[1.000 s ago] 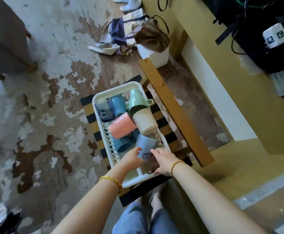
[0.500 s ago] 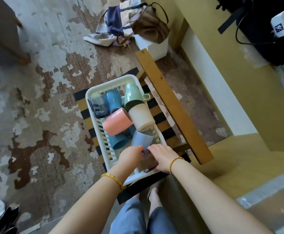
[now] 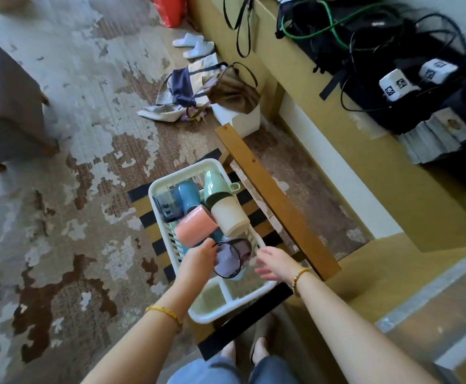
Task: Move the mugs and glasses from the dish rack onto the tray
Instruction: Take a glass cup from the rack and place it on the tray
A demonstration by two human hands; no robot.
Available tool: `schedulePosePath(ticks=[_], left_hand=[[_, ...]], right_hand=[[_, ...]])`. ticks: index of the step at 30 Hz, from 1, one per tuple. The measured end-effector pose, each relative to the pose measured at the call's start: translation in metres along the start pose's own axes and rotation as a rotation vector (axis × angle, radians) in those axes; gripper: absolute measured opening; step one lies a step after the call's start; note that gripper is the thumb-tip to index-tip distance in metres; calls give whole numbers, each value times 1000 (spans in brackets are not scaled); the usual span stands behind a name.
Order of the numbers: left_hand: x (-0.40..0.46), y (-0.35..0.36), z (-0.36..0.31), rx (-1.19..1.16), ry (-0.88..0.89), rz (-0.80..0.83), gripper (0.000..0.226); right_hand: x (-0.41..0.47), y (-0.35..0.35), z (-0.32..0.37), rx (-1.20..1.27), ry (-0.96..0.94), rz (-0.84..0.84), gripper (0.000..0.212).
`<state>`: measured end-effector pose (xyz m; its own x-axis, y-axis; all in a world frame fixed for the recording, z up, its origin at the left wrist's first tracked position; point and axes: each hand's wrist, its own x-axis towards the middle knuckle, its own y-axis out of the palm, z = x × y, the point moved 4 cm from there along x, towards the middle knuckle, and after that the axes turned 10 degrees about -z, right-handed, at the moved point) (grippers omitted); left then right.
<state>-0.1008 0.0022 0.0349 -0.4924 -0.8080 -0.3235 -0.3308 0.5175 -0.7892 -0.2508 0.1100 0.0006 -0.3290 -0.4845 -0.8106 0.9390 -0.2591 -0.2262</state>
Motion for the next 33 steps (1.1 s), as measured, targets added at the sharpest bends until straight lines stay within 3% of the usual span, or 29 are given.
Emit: schedulePosePath(ticks=[2,5,8,11,16,21,28,33], left_hand=[[-1,-17,-11,-160,-16,-95,16],[-1,-43,-37,-271,102,-245,11],[-6,-57,-65,-357,99,-235,10],[-4,-64,-93,-256,116,-171,22],[-3,-57,-143,-352,89,-18,34],[-13,-23,-211,-575,130,200,37],[-55,48,-312,-444,405,532,73],[-103,120,-370,-476,537,600,77]], right_hand=[[-16,4,16,208,74,32,54],[-33,8,43,544,74,110,66],[-41,0,66,835,-5,135,61],[-48,-24,72,1072,-73,33,52],[-74,-75,65,1101,-252,-86,33],[-113,-139,44,1057,-394,-160,52],[-164,-236,-39,1028,-473,-292,53],[-202,-284,-114,959,-516,-428,51]])
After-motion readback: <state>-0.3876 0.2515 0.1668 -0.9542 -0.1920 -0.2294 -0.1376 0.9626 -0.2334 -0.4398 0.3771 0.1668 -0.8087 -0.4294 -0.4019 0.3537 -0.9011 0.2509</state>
